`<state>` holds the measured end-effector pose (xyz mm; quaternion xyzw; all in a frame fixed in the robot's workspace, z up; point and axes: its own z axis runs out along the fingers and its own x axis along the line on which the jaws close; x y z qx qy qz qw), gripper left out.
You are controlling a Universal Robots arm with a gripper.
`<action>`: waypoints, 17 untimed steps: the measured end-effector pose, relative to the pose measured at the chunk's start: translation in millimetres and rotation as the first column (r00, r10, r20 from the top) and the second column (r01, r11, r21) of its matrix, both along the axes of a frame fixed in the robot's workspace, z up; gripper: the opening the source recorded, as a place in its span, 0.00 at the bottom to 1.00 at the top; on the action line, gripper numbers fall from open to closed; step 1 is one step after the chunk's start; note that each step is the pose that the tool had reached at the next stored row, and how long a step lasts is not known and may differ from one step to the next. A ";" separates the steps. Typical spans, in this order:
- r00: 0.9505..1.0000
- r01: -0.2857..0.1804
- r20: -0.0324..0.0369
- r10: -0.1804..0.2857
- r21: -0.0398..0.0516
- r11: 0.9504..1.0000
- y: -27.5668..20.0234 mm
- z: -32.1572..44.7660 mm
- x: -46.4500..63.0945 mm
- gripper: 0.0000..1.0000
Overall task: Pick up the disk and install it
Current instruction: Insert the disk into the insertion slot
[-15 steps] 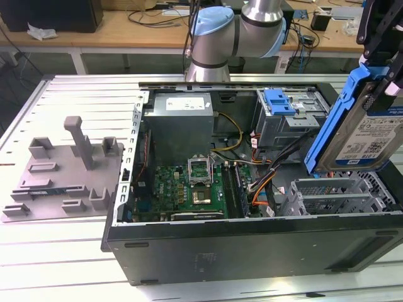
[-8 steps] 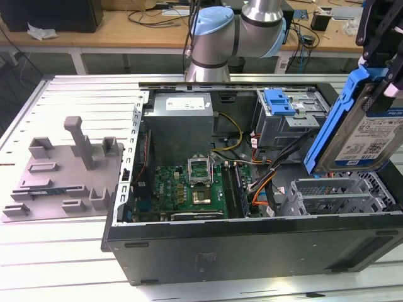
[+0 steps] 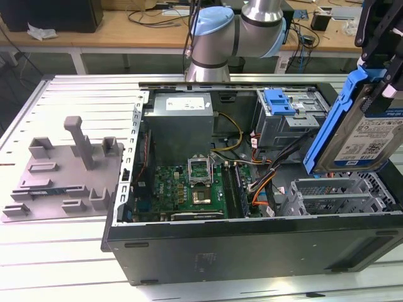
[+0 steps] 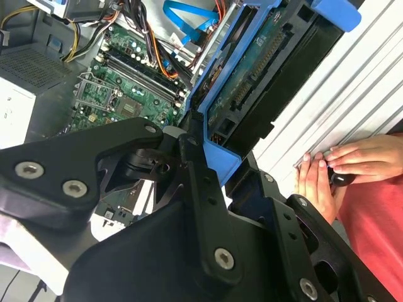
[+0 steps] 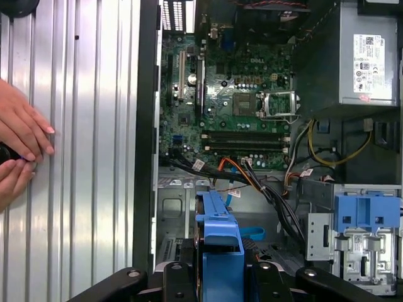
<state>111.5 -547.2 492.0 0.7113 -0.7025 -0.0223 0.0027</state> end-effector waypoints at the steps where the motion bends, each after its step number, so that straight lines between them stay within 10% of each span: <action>1: 1.000 0.002 0.000 -0.002 0.000 1.000 0.2 -0.4 0.0 0.37; 17: 1.000 0.017 0.000 -0.017 0.000 1.000 0.9 -5.4 -0.4 0.37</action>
